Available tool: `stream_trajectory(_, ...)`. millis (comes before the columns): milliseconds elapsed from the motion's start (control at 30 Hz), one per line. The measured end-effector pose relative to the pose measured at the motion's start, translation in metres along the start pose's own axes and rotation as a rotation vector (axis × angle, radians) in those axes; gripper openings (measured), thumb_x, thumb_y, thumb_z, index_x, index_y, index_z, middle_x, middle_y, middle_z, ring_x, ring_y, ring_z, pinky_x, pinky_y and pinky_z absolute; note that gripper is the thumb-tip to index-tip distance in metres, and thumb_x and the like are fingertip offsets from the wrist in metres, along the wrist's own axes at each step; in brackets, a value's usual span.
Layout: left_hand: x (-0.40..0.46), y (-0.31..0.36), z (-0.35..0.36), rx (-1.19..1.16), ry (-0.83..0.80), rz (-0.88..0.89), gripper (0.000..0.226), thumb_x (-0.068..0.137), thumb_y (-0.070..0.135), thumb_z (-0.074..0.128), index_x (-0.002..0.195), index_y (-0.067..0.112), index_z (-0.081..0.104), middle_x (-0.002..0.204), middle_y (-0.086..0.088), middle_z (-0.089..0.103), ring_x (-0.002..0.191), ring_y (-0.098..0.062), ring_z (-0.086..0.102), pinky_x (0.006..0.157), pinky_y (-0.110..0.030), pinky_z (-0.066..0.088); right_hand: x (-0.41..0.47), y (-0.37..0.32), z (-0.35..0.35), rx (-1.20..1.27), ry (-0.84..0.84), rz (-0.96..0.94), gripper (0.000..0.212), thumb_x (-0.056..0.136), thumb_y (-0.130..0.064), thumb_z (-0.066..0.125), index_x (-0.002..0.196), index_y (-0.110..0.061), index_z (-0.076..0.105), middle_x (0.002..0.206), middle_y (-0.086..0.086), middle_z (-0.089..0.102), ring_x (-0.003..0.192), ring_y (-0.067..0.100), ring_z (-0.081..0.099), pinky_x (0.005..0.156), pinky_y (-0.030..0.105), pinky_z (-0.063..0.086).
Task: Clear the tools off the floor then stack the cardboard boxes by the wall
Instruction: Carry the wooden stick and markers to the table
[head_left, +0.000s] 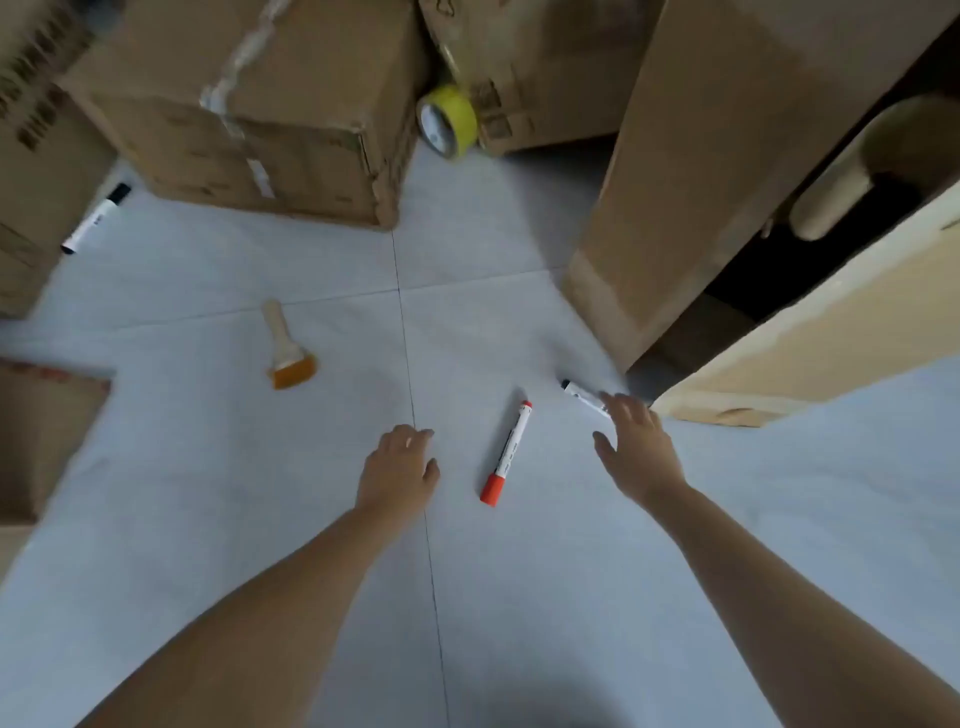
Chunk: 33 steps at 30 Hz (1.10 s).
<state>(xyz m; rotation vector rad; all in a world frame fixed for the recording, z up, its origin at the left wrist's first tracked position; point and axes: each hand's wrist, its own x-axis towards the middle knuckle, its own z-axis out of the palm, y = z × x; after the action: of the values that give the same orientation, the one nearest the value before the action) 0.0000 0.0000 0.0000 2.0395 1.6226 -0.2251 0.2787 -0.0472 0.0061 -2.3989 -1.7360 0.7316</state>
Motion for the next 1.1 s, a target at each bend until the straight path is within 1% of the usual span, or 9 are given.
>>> stream_trajectory(133, 0.0, -0.004, 0.023, 0.116, 0.038, 0.066, 0.046, 0.088, 0.023, 0.058, 0.132, 0.012, 0.048, 0.14, -0.012, 0.041, 0.13, -0.026, 0.039, 0.101, -0.033, 0.037, 0.016, -0.003, 0.014, -0.088, -0.002, 0.1, 0.057, 0.094, -0.024, 0.047, 0.145, -0.018, 0.023, 0.146, 0.008, 0.034, 0.13, 0.029, 0.035, 0.103, 0.041, 0.033)
stream_trajectory(200, 0.0, -0.009, 0.034, 0.178, 0.101, 0.115, 0.054, 0.058, 0.022, 0.084, 0.107, 0.012, 0.065, 0.114, -0.014, 0.061, 0.105, -0.028, 0.061, 0.081, -0.034, 0.053, 0.02, -0.005, 0.021, -0.128, -0.033, 0.125, 0.054, 0.094, -0.022, 0.047, 0.143, -0.017, 0.026, 0.143, 0.009, 0.036, 0.128, 0.03, 0.036, 0.1, 0.04, 0.035)
stream_trajectory(300, 0.002, -0.013, 0.034, 0.241, 0.162, 0.165, 0.059, 0.035, 0.022, 0.089, 0.091, 0.016, 0.07, 0.095, -0.009, 0.067, 0.093, -0.023, 0.057, 0.063, -0.03, 0.056, 0.027, -0.004, 0.021, -0.165, -0.038, 0.123, 0.042, 0.092, -0.015, 0.048, 0.133, -0.015, 0.039, 0.132, 0.011, 0.043, 0.12, 0.03, 0.04, 0.091, 0.039, 0.041)
stream_trajectory(400, 0.001, -0.013, 0.031, 0.271, 0.127, 0.165, 0.059, 0.038, 0.024, 0.089, 0.094, 0.016, 0.071, 0.098, -0.009, 0.068, 0.09, -0.024, 0.066, 0.064, -0.03, 0.056, 0.035, 0.0, 0.019, -0.17, -0.063, 0.109, 0.032, 0.088, -0.009, 0.049, 0.119, -0.011, 0.048, 0.12, 0.013, 0.048, 0.109, 0.031, 0.046, 0.08, 0.036, 0.043)
stream_trajectory(467, -0.001, -0.013, 0.028, 0.227, 0.088, 0.152, 0.056, 0.057, 0.02, 0.083, 0.11, 0.013, 0.067, 0.114, -0.014, 0.062, 0.105, -0.03, 0.063, 0.08, -0.035, 0.054, 0.039, -0.004, 0.014, 0.022, -0.099, 0.223, 0.026, 0.086, -0.007, 0.047, 0.112, -0.005, 0.047, 0.111, 0.016, 0.052, 0.093, 0.032, 0.051, 0.065, 0.031, 0.04)
stream_trajectory(533, -0.002, -0.01, 0.026, 0.144, 0.037, 0.137, 0.051, 0.085, 0.016, 0.06, 0.135, 0.011, 0.048, 0.141, -0.015, 0.041, 0.132, -0.031, 0.039, 0.104, -0.038, 0.037, 0.043, -0.018, 0.01, 0.235, -0.079, 0.354, 0.027, 0.086, -0.007, 0.041, 0.113, -0.002, 0.046, 0.104, 0.018, 0.055, 0.074, 0.029, 0.05, 0.054, 0.029, 0.033)
stream_trajectory(600, -0.002, -0.008, 0.023, 0.155, 0.002, 0.119, 0.051, 0.095, 0.017, 0.043, 0.145, 0.015, 0.031, 0.152, -0.01, 0.023, 0.141, -0.025, 0.02, 0.112, -0.034, 0.023, 0.042, -0.038, 0.011, 0.297, -0.104, 0.363, 0.023, 0.088, -0.013, 0.041, 0.106, -0.001, 0.049, 0.095, 0.016, 0.057, 0.066, 0.025, 0.049, 0.052, 0.029, 0.032)
stream_trajectory(800, 0.001, -0.014, 0.017, 0.163, -0.038, 0.153, 0.052, 0.096, 0.018, 0.039, 0.146, 0.018, 0.026, 0.154, -0.006, 0.018, 0.142, -0.021, 0.015, 0.112, -0.031, 0.021, 0.032, -0.086, 0.037, 0.245, -0.239, 0.318, 0.045, 0.086, -0.051, 0.056, 0.096, -0.008, 0.048, 0.085, 0.007, 0.056, 0.075, 0.024, 0.056, 0.059, 0.028, 0.04)
stream_trajectory(1100, 0.002, -0.03, 0.02, 0.101, 0.012, 0.256, 0.051, 0.094, 0.013, 0.042, 0.144, 0.016, 0.033, 0.15, -0.008, 0.025, 0.139, -0.023, 0.02, 0.112, -0.034, 0.019, 0.047, -0.113, 0.038, 0.092, -0.354, 0.304, 0.02, 0.086, -0.03, 0.049, 0.08, -0.01, 0.048, 0.067, 0.002, 0.051, 0.058, 0.018, 0.05, 0.049, 0.025, 0.034)
